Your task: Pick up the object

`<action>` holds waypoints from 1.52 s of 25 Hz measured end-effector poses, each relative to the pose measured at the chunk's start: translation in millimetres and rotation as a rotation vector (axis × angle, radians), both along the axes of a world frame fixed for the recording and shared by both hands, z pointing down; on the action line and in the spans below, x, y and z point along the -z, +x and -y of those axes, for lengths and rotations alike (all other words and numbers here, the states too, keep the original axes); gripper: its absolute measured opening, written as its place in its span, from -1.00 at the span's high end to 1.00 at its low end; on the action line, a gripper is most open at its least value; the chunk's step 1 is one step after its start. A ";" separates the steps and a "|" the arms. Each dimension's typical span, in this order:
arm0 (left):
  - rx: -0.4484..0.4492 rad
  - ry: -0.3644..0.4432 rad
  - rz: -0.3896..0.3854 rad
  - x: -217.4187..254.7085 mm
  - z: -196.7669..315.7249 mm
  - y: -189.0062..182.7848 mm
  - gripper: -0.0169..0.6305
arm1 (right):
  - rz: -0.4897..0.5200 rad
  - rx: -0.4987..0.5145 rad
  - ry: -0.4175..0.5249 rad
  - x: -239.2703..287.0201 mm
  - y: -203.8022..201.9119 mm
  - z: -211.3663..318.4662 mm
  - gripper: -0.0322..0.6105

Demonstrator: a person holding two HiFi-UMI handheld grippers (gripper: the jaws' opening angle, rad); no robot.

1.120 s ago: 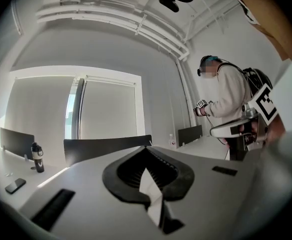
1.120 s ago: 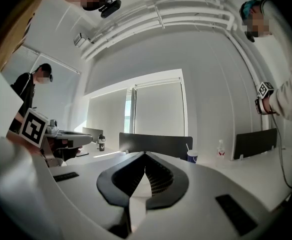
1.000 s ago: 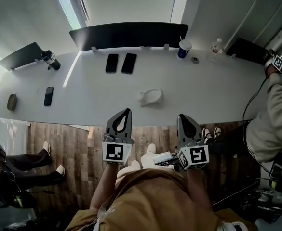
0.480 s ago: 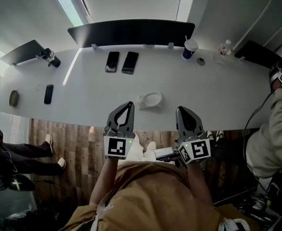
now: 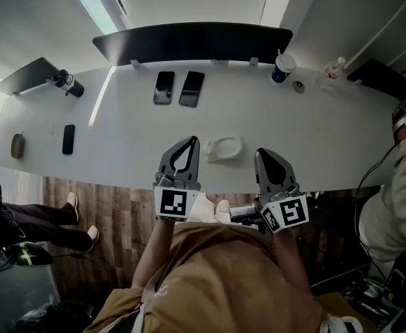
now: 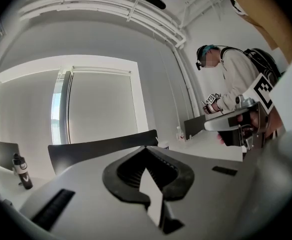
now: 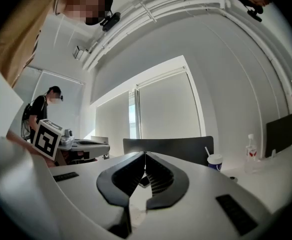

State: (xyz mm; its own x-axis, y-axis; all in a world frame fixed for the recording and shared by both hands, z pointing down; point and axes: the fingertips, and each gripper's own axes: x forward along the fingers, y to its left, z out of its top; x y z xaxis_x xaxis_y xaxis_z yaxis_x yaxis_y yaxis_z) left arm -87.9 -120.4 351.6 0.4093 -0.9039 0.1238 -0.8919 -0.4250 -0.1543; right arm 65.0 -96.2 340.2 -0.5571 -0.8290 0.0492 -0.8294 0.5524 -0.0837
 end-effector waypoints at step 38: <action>0.040 -0.277 -0.049 -117.1 18.5 -7.5 0.92 | 0.199 -0.109 -0.540 -164.2 -0.9 14.1 0.86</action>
State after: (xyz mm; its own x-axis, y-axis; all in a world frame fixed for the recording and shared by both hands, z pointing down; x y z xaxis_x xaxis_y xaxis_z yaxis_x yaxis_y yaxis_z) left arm -95.4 -138.8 468.7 0.3859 -0.8539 0.3493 -0.9122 -0.4097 0.0064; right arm 64.1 -110.3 504.5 -0.5115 -0.7687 0.3839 -0.8187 0.3002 -0.4895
